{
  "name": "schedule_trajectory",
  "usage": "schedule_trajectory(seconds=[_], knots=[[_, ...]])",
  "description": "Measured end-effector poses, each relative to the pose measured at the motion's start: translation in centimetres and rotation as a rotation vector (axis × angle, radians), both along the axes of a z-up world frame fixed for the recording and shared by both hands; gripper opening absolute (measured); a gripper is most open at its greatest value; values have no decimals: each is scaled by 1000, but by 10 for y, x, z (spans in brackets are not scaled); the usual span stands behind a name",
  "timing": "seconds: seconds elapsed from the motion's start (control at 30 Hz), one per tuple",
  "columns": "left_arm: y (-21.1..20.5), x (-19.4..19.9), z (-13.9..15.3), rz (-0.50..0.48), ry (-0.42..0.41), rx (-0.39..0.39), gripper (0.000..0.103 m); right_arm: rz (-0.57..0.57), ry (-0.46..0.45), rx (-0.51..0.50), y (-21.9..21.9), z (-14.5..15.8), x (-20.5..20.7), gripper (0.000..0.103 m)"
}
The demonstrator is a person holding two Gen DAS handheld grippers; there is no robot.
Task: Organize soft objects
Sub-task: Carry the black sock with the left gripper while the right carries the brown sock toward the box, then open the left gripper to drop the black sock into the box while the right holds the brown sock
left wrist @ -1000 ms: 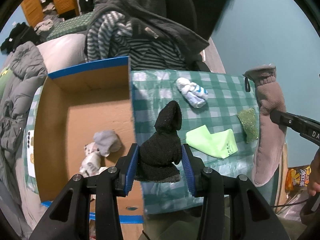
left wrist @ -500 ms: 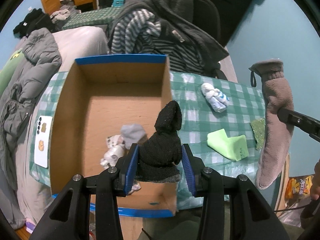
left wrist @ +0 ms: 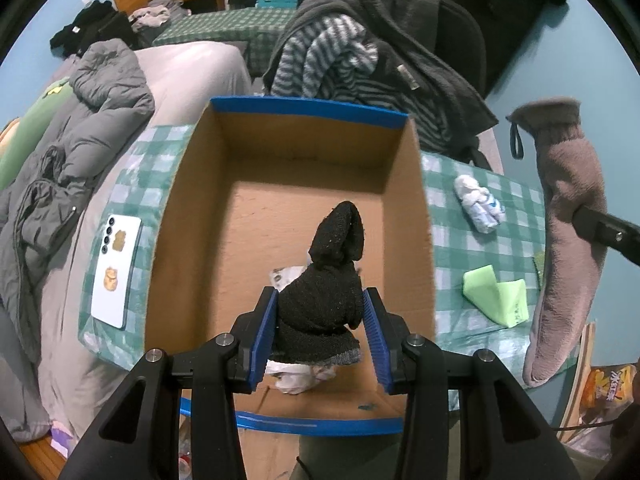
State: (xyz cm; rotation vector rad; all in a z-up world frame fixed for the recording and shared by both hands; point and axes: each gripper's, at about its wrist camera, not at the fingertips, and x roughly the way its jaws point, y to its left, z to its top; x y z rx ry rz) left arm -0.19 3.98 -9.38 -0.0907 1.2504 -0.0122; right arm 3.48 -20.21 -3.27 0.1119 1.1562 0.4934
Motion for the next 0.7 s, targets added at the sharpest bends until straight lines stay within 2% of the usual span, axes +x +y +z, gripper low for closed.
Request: schedule_trajectory(seconds=[0.4,0.7], knots=[[32,2,-32,40,64,14,43,101,11,5,61,-7,10,12],[43,2,-47,12,96,37,44,136,33,4,95,-15,15,12]])
